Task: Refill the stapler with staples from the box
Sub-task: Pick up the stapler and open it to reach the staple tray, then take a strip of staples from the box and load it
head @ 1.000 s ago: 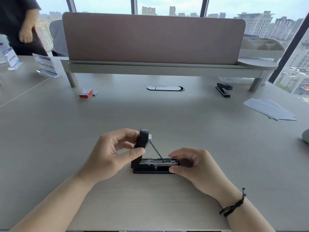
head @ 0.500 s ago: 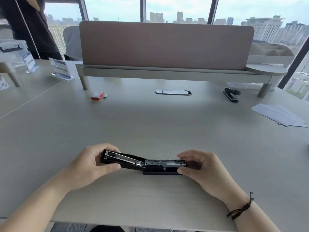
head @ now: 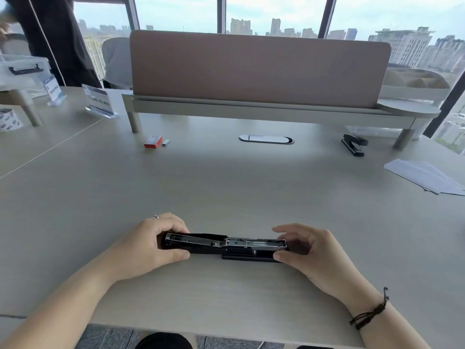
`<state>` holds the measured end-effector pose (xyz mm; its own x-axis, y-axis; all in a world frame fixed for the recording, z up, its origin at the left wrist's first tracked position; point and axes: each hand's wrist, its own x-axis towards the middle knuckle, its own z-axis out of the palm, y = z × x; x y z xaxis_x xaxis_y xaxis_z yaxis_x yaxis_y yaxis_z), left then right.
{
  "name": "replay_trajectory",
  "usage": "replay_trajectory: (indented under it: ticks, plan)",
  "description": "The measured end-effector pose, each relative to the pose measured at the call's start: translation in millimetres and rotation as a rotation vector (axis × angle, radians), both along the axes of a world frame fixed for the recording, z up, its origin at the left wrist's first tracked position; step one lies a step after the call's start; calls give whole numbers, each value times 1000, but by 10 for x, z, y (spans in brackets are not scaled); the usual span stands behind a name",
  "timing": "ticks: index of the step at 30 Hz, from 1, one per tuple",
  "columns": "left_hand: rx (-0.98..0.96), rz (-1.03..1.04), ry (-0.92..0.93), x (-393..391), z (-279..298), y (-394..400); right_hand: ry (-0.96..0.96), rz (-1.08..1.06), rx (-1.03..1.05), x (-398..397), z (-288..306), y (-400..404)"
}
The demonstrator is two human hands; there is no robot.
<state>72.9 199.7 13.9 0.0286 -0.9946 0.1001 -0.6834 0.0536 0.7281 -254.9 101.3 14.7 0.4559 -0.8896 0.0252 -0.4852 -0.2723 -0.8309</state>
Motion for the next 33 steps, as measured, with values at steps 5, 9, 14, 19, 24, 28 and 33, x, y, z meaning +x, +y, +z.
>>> replay_trajectory:
  ticks: [5,9,14,19,24,28,33]
  plan:
    - [71,-20,205,93,171,-91,-191,21,121,117,199,-43]
    - [-61,257,212,238,252,-412,-91,11,142,469,299,-335]
    - [-97,493,167,447,65,-876,107,106,26,1333,167,-897]
    - [-222,593,381,590,-42,-989,164,141,-77,2298,20,-1431]
    - [-262,571,530,652,-39,-1015,246,174,-218,3136,-54,-1920]
    - [-292,552,526,656,-57,-1034,247,136,-240,3691,-82,-2257]
    - [-328,583,582,681,-33,-1036,245,59,-269,4124,-113,-2512]
